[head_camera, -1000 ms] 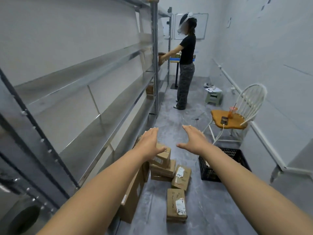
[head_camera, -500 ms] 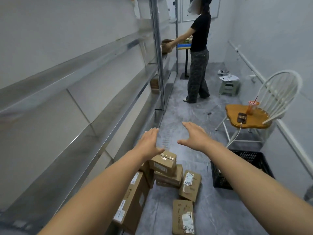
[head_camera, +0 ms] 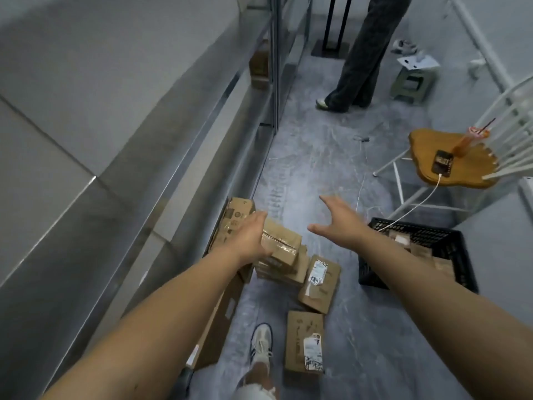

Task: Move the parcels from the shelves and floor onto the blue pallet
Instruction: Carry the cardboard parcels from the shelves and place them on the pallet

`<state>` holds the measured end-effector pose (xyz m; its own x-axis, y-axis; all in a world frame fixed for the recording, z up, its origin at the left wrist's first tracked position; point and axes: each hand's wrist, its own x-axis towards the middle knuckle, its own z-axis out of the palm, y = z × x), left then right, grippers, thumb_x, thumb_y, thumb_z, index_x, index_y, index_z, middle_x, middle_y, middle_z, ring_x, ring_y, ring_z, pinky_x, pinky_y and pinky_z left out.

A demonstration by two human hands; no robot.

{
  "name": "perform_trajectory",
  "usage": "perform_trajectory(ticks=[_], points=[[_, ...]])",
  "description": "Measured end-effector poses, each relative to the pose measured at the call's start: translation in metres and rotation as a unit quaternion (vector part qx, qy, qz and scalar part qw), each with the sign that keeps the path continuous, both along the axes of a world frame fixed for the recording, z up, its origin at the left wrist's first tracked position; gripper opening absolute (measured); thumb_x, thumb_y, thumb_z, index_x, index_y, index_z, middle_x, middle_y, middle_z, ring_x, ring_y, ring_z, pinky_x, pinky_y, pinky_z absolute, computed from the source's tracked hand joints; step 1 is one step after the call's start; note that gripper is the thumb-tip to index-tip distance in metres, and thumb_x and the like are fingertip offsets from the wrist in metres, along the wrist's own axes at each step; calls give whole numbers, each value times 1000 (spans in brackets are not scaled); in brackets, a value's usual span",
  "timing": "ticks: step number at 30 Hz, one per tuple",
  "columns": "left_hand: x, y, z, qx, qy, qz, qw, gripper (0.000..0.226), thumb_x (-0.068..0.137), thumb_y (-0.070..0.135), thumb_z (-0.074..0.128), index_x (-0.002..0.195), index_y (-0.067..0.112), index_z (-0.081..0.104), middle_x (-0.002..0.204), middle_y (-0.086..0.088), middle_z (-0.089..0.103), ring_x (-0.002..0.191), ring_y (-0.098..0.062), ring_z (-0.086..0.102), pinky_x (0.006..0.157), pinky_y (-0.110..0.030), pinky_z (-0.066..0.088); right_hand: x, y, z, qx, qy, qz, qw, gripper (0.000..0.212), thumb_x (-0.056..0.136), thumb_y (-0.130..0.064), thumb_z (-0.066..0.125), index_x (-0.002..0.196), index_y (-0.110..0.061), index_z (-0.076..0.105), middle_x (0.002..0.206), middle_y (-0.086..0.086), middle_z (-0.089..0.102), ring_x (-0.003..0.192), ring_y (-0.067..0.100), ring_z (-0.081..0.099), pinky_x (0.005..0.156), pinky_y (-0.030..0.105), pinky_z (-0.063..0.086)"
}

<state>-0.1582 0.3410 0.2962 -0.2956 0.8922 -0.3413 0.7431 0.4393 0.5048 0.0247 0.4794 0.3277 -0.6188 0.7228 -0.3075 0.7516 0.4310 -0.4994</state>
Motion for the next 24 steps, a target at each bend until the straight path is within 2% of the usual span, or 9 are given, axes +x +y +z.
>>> perform_trajectory(ticks=[4, 8, 11, 13, 16, 19, 21, 24], points=[[-45, 38, -69, -5, -31, 14, 999, 91, 71, 30, 83, 145, 16, 33, 144, -4, 42, 135, -25, 37, 111, -34, 30, -37, 26, -68, -50, -26, -24, 998, 89, 84, -43, 72, 153, -13, 24, 158, 7, 26, 145, 23, 24, 118, 37, 24], [-80, 68, -147, -33, -54, 24, 998, 100, 70, 27, 85, 149, 18, 26, 151, 0, 35, 140, -21, 30, 118, -38, 24, -67, 44, -148, -103, -33, -50, 993, 95, 80, -40, 76, 153, -14, 22, 158, 6, 25, 145, 22, 24, 117, 34, 24], [-104, 86, -211, -49, -80, 50, 994, 100, 67, 24, 87, 148, 20, 28, 148, 3, 37, 138, -19, 34, 110, -29, 23, -79, 58, -211, -166, -67, -53, 982, 108, 75, -43, 80, 155, -13, 13, 161, 7, 15, 147, 24, 18, 119, 36, 21], [-116, 97, -251, -64, -85, 74, 992, 104, 65, 23, 89, 148, 17, 26, 149, 0, 35, 138, -21, 34, 112, -31, 27, -81, 68, -253, -210, -87, -79, 971, 115, 73, -44, 81, 155, -13, 7, 162, 6, 9, 148, 25, 16, 117, 36, 21], [-124, 108, -303, -106, -70, 75, 989, 122, 64, 25, 91, 154, 12, 11, 159, -6, 21, 146, -25, 21, 120, -44, 23, -82, 74, -314, -242, -83, -119, 959, 118, 71, -40, 84, 155, -12, 6, 161, 8, 13, 146, 25, 20, 113, 31, 24], [-121, 111, -346, -121, -67, 50, 989, 132, 63, 27, 92, 155, 9, -1, 162, -10, 12, 149, -25, 13, 121, -42, 18, -83, 66, -368, -261, -63, -151, 951, 121, 65, -33, 89, 154, -12, 8, 156, 9, 25, 140, 26, 32, 112, 30, 30], [-118, 109, -369, -124, -52, 38, 990, 136, 62, 29, 92, 154, 7, -7, 163, -11, 4, 150, -26, 8, 122, -40, 14, -82, 56, -397, -288, -35, -177, 940, 132, 61, -28, 92, 154, -13, -1, 154, 9, 28, 137, 26, 36, 113, 36, 33], [-116, 107, -391, -135, -33, 63, 988, 144, 63, 30, 91, 151, 8, -21, 163, -10, -8, 150, -26, 0, 121, -35, 7, -79, 40, -426, -316, -8, -209, 925, 144, 57, -25, 94, 152, -20, -14, 146, 2, 33, 129, 20, 38, 109, 32, 34]])
